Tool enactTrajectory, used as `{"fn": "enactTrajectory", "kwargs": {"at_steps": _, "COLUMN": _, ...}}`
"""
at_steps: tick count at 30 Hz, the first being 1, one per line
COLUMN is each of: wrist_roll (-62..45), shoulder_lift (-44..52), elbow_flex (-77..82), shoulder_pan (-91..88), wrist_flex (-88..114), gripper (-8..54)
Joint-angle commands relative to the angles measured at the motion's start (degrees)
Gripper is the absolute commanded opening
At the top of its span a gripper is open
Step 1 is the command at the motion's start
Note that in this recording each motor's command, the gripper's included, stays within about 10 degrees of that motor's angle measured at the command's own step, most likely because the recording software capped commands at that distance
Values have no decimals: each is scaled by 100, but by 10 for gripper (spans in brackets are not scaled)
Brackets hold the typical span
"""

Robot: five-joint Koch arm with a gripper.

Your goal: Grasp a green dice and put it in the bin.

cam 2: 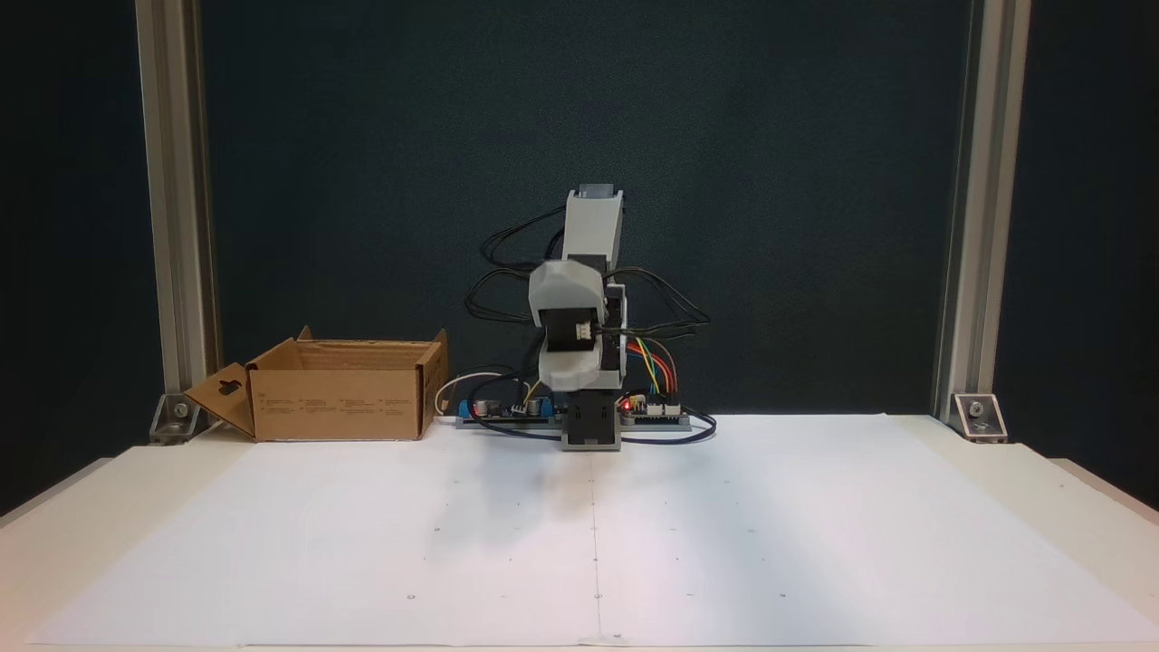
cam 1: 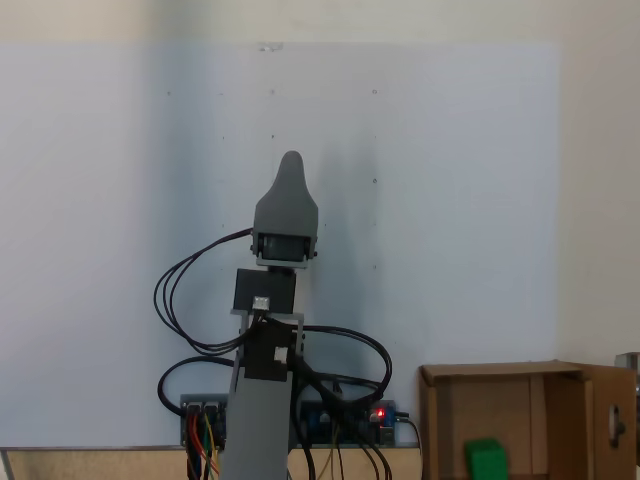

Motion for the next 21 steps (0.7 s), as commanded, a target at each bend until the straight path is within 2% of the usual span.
{"fn": "enactTrajectory", "kwargs": {"at_steps": 1, "wrist_roll": 229, "shoulder_lift": 615, "elbow_flex": -70, "shoulder_pan": -35, "wrist_flex": -747, "gripper": 453}}
{"fn": "enactTrajectory", "kwargs": {"at_steps": 21, "wrist_roll": 229, "shoulder_lift": 624, "elbow_flex": 598, "shoulder_pan": -246, "wrist_flex": -1176, "gripper": 453}}
